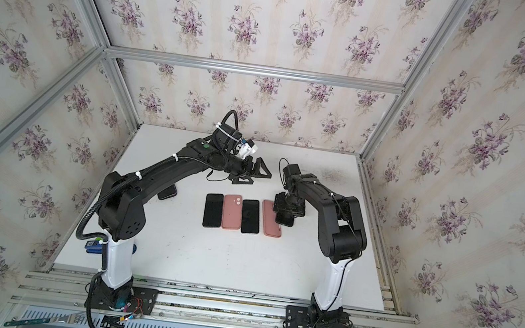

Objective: Take the phone out of the phone case
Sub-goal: Pick up the phone from the phone case, then pass the phone.

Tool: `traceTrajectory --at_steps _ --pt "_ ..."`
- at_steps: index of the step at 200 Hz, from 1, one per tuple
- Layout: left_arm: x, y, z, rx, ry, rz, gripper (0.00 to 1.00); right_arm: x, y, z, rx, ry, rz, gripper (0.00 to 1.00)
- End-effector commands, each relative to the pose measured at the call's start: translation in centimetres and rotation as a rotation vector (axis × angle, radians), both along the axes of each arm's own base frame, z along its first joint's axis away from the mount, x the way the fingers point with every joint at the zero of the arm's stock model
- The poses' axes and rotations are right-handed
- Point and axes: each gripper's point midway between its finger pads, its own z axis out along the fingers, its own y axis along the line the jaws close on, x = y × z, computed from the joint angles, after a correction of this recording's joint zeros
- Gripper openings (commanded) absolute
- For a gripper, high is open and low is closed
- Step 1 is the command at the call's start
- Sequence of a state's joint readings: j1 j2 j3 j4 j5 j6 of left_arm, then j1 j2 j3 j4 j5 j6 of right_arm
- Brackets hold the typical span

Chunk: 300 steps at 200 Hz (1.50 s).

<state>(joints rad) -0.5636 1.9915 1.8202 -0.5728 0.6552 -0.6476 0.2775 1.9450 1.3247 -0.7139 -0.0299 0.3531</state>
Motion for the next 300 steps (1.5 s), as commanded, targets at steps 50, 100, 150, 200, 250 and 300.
traceTrajectory --at_steps 50,100,150,200,250,300 --pt "-0.3 -0.2 0.6 -0.02 -0.019 -0.022 0.99 0.3 0.6 2.6 0.065 -0.089 -0.04 0.53" --pt "-0.2 -1.2 1.0 -0.077 -0.004 -0.043 0.99 0.8 2.5 5.9 0.206 -0.268 0.029 0.51" --pt "0.0 -1.8 0.4 -0.103 0.035 -0.042 0.99 0.3 5.3 11.1 0.414 -0.487 0.141 0.46" --pt "0.7 -1.8 0.1 -0.107 0.064 -0.011 0.99 -0.6 7.5 13.8 0.506 -0.565 0.236 0.43" --pt "1.4 -1.0 -1.3 -0.089 0.107 0.033 0.74 -1.2 8.6 14.7 0.524 -0.584 0.271 0.39" --pt "2.1 -0.4 -2.2 -0.051 0.098 0.062 0.6 -1.9 9.7 14.8 0.545 -0.569 0.309 0.36"
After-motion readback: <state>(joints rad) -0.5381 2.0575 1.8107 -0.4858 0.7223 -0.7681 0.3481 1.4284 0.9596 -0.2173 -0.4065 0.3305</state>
